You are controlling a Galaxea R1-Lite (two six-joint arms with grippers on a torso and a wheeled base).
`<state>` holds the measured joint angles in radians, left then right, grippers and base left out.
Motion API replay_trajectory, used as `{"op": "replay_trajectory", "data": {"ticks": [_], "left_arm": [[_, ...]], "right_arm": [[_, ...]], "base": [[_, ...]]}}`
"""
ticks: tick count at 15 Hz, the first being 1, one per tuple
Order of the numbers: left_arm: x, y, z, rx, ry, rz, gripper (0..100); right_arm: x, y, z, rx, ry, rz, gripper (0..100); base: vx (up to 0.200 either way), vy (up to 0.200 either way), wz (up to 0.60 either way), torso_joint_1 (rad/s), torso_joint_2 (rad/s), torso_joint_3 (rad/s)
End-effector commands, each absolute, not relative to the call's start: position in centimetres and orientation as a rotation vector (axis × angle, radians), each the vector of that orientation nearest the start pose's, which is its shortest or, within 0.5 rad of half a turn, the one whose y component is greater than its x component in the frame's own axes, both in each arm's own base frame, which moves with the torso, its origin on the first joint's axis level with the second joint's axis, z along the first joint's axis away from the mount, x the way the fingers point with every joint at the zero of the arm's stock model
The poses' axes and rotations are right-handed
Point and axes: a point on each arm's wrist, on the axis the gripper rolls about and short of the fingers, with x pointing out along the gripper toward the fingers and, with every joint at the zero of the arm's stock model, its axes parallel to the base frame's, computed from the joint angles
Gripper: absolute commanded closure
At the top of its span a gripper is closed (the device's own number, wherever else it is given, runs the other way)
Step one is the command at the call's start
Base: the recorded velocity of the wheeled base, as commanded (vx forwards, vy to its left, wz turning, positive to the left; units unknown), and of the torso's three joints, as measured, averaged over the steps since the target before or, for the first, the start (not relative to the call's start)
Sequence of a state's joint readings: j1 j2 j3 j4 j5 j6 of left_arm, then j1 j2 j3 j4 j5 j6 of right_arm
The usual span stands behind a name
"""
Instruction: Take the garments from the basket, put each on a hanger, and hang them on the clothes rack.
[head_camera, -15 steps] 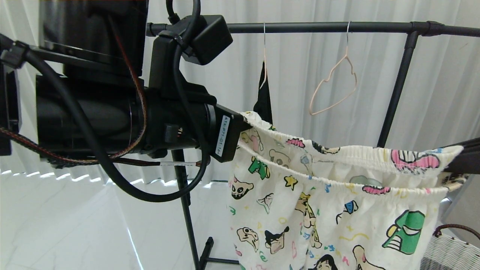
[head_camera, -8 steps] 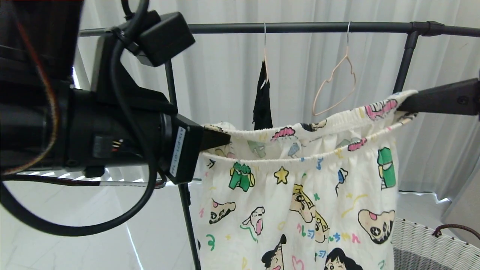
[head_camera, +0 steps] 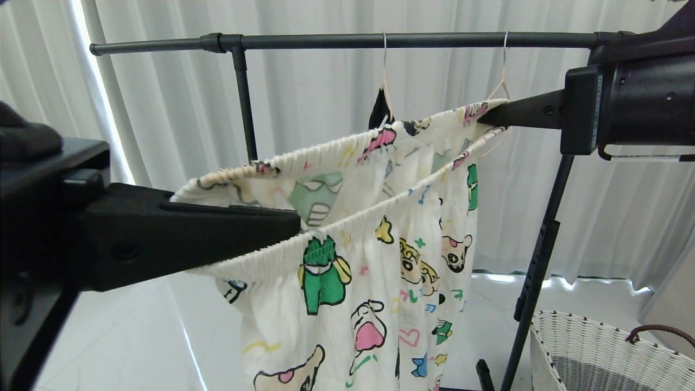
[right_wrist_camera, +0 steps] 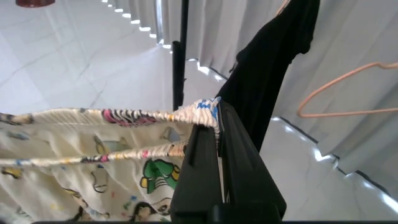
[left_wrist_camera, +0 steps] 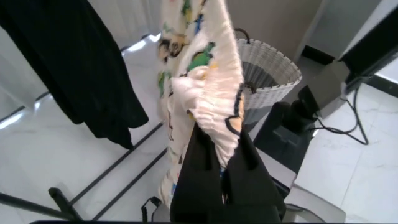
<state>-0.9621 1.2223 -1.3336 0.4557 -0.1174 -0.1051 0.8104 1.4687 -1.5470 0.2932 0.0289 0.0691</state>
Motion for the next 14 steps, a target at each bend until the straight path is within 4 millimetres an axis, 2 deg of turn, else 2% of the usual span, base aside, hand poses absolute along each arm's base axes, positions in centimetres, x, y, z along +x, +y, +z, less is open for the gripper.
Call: {"op": "replay_trajectory", "data": {"ticks": [1, 7, 9, 11, 12, 14], "left_arm": [[8.2, -12.5, 34.5, 0.047, 0.36, -1.06, 100], [8.3, -12.6, 34.4, 0.052, 0.363, -1.06, 100], [8.9, -13.0, 34.2, 0.066, 0.374, -1.043, 100], [11.9, -13.8, 33.6, 0.192, 0.356, -0.902, 100], [13.5, -14.2, 33.5, 0.263, 0.336, -0.83, 100], [15.9, -15.3, 34.2, 0.272, 0.311, -0.777, 100]], "right_arm": [[16.8, 17.8, 36.1, -0.027, 0.251, 0.827, 100], [16.7, 17.7, 36.1, -0.028, 0.252, 0.827, 100], [16.5, 17.4, 36.1, -0.028, 0.253, 0.819, 100], [15.6, 15.6, 36.5, -0.041, 0.284, 0.793, 100], [14.5, 14.5, 36.7, -0.05, 0.307, 0.791, 100], [12.4, 12.5, 36.7, -0.074, 0.361, 0.794, 100]], "base": [[0.0, 0.0, 0.0, 0.0, 0.0, 0.0], [0.0, 0.0, 0.0, 0.0, 0.0, 0.0], [0.0, 0.0, 0.0, 0.0, 0.0, 0.0], [0.0, 0.0, 0.0, 0.0, 0.0, 0.0], [0.0, 0.0, 0.0, 0.0, 0.0, 0.0], [0.0, 0.0, 0.0, 0.0, 0.0, 0.0]]}}
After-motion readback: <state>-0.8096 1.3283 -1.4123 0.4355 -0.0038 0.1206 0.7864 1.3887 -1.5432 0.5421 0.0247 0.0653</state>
